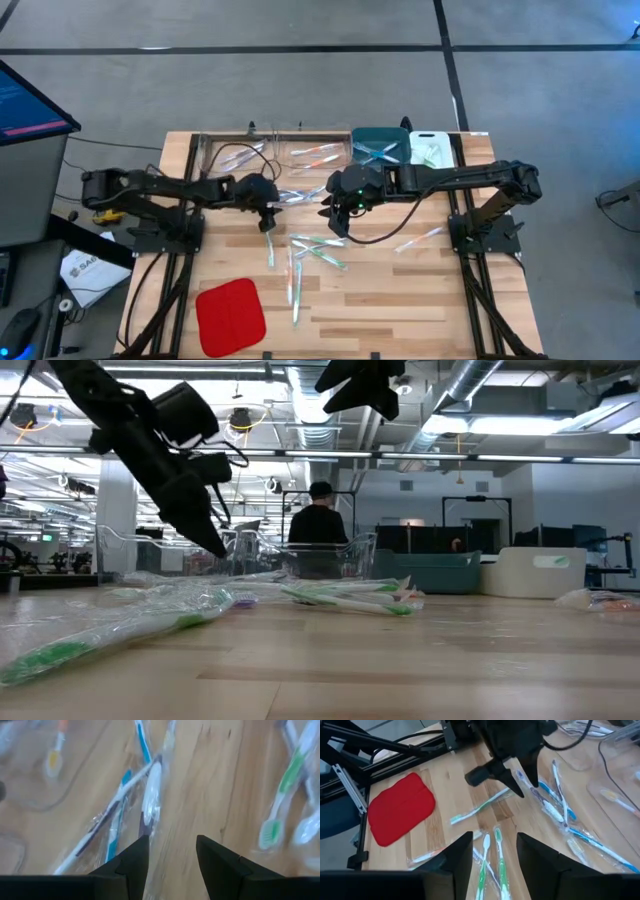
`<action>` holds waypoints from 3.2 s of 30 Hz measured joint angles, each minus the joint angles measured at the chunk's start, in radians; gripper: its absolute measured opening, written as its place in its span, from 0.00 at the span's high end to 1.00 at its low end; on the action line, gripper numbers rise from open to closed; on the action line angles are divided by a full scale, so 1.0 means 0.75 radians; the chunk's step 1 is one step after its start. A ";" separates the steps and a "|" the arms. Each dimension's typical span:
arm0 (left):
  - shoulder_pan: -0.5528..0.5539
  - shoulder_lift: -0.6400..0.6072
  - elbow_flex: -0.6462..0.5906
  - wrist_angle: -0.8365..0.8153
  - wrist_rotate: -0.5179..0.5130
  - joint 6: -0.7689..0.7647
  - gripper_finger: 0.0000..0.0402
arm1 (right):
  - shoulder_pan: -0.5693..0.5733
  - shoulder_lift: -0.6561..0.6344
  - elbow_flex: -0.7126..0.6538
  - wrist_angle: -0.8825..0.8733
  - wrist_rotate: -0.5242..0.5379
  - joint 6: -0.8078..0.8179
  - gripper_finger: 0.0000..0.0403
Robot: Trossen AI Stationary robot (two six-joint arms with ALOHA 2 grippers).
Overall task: Pick & Place Toothbrushes
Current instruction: Put the violet toothbrush into the left transparent bin
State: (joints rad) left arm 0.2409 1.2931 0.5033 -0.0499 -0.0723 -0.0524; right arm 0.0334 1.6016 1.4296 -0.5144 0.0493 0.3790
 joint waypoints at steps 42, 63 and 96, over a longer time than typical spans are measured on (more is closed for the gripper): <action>0.069 0.221 0.001 0.125 -0.033 0.215 0.60 | 0.006 0.009 0.000 0.042 0.000 0.090 0.67; 0.052 0.230 0.001 0.119 0.060 0.165 0.60 | 0.006 0.010 -0.001 0.039 0.000 0.090 0.66; -0.041 0.284 0.003 0.103 0.022 0.150 0.74 | 0.008 0.010 0.000 0.039 0.000 0.090 0.67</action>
State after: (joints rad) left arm 0.2100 1.5063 0.5056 0.0271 -0.0555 0.0603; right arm 0.0390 1.6093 1.4294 -0.4850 0.0492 0.4461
